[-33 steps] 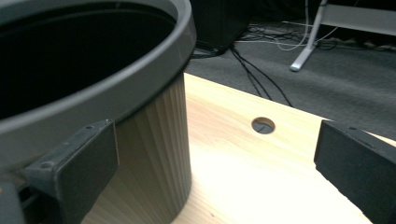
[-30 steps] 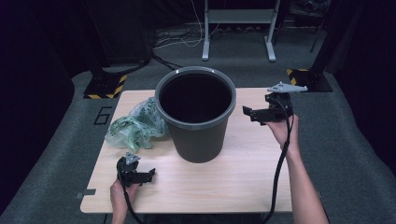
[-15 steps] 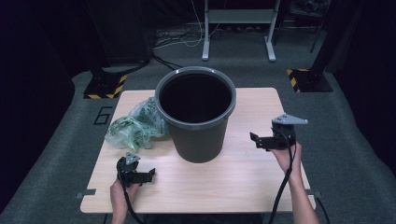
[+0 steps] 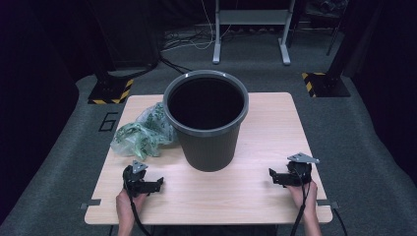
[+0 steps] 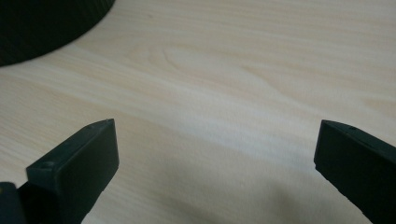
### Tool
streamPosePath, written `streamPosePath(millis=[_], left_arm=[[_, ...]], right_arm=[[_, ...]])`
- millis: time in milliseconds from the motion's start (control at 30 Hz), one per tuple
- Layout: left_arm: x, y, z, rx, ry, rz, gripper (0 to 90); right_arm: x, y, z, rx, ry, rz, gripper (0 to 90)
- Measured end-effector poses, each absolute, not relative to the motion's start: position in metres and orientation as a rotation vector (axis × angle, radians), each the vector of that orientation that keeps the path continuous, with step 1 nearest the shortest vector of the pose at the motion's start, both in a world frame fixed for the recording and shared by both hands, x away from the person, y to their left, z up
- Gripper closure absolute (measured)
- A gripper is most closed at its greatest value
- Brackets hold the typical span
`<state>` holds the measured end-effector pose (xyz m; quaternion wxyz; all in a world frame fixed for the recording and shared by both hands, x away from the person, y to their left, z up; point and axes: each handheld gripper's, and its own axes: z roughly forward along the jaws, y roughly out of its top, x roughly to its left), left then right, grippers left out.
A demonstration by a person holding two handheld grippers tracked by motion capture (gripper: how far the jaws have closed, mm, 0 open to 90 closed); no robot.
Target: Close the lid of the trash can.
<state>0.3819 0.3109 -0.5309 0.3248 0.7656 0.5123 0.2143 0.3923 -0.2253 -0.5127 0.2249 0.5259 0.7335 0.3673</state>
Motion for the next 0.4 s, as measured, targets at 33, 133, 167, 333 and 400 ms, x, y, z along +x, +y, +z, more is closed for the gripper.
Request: streamPosePath(millis=[33, 133, 167, 333, 400], left_arm=[[0.382, 0.311, -0.531, 2.008, 1.345, 0.56, 0.8], [0.382, 0.311, -0.531, 2.009, 1.342, 0.562, 0.8], [0.382, 0.311, -0.531, 2.009, 1.345, 0.56, 0.8], [0.382, 0.311, -0.531, 2.01, 1.342, 0.562, 0.8], [0.382, 0.311, -0.531, 2.01, 1.345, 0.56, 0.7]], right_arm=[[0.391, -0.227, -0.517, 1.458, 2.028, 1.007, 0.0], [0.387, -0.229, -0.526, 1.473, 2.042, 0.989, 0.0], [0.387, -0.229, -0.527, 1.478, 2.057, 0.967, 0.0], [0.386, -0.227, -0.529, 1.438, 2.107, 0.886, 0.0], [0.385, -0.227, -0.529, 1.441, 2.102, 0.885, 0.0]])
